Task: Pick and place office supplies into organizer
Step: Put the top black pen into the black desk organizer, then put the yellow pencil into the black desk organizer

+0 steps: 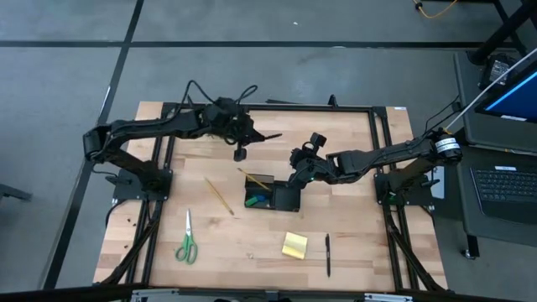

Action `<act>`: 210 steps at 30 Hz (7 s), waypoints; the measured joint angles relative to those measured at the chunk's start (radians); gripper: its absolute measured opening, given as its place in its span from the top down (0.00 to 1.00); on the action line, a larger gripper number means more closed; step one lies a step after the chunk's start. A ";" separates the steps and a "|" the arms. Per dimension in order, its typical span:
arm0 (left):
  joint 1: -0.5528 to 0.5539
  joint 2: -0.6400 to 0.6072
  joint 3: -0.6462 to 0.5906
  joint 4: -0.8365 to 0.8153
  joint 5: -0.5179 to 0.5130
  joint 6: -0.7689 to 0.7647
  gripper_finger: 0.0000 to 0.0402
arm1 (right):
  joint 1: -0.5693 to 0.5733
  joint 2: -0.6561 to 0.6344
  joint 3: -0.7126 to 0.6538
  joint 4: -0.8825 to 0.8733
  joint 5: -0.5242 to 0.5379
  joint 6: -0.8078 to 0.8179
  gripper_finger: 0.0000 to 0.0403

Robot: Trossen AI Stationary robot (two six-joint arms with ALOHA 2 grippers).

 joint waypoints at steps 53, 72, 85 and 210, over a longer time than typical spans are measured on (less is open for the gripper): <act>-0.527 0.272 -0.503 1.238 -0.584 -0.396 0.95 | 0.130 0.000 0.000 0.000 0.001 0.060 0.94; -0.533 0.328 -0.572 1.309 -0.642 -0.401 0.95 | 0.143 0.000 0.000 -0.003 0.000 0.085 0.94; -0.532 0.328 -0.574 1.316 -0.620 -0.402 0.89 | 0.143 0.000 0.000 0.000 0.001 0.086 0.94; -0.607 0.145 -0.281 -0.431 -0.320 -0.018 0.89 | 0.139 0.001 0.079 -0.021 -0.409 0.206 0.94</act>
